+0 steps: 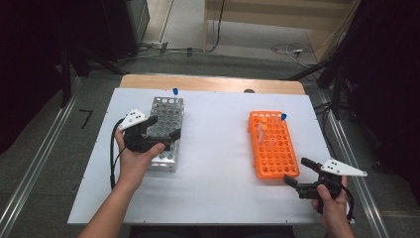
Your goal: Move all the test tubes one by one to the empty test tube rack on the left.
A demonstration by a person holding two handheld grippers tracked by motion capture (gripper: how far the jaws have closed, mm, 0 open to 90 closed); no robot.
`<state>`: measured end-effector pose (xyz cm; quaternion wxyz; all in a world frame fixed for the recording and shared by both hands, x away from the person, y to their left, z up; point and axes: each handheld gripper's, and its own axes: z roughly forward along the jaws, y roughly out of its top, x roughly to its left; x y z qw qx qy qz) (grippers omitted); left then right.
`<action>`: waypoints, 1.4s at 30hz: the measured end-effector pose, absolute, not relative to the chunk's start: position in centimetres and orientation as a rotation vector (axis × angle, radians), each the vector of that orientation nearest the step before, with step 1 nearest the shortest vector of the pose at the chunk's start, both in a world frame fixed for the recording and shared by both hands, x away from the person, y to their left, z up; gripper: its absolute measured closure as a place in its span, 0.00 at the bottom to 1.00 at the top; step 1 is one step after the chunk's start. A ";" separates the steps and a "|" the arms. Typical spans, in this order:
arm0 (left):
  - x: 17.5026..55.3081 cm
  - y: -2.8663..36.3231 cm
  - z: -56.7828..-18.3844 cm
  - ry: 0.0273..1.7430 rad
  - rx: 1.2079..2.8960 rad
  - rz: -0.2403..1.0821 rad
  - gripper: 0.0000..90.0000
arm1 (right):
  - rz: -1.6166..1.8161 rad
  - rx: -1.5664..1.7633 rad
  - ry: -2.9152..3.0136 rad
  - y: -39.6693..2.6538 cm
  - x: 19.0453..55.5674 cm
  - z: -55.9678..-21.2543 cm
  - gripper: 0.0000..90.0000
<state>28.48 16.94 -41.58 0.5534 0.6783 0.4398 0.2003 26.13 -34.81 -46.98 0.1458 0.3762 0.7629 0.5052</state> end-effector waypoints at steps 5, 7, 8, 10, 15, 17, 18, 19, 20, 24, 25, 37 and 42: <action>26.5 16.9 -41.7 1.020 1.609 0.482 0.00 | 1.454 1.093 2.199 -34.7 26.2 -47.0 0.00; 25.8 16.9 -41.8 1.019 1.609 0.482 0.00 | 1.451 1.100 2.198 -34.7 26.3 -47.0 0.00; 25.4 16.9 -41.9 1.020 1.601 0.481 0.00 | 1.452 1.097 2.197 -34.7 26.3 -46.9 0.00; 24.7 17.1 -42.1 1.018 1.595 0.478 0.00 | 1.454 1.098 2.197 -34.7 26.4 -46.9 0.00; 23.2 17.2 -42.8 1.016 1.600 0.495 0.00 | 1.448 1.113 2.189 -34.8 26.6 -46.8 0.00; 22.7 17.4 -43.1 1.018 1.588 0.494 0.00 | 1.452 1.122 2.183 -34.8 26.8 -46.8 0.00; 22.5 17.5 -43.3 1.018 1.588 0.495 0.00 | 1.451 1.123 2.181 -34.8 26.9 -46.7 0.00; 22.3 17.5 -43.4 1.018 1.586 0.492 0.00 | 1.450 1.130 2.177 -34.8 26.9 -46.7 0.00; 22.1 17.6 -43.4 1.014 1.588 0.494 0.00 | 1.451 1.129 2.175 -34.8 27.0 -46.6 0.00; 21.4 17.8 -43.7 1.012 1.576 0.490 0.00 | 1.463 1.147 2.165 -34.9 27.4 -46.3 0.00; 21.2 17.9 -43.8 1.012 1.579 0.490 0.00 | 1.464 1.152 2.162 -35.0 27.5 -46.1 0.00; 21.0 17.9 -44.5 1.026 1.583 0.470 0.00 | 1.466 1.162 2.159 -35.2 29.4 -45.0 0.00; 21.0 17.6 -44.6 1.014 1.601 0.476 0.00 | 1.444 1.173 2.148 -35.3 30.5 -44.4 0.01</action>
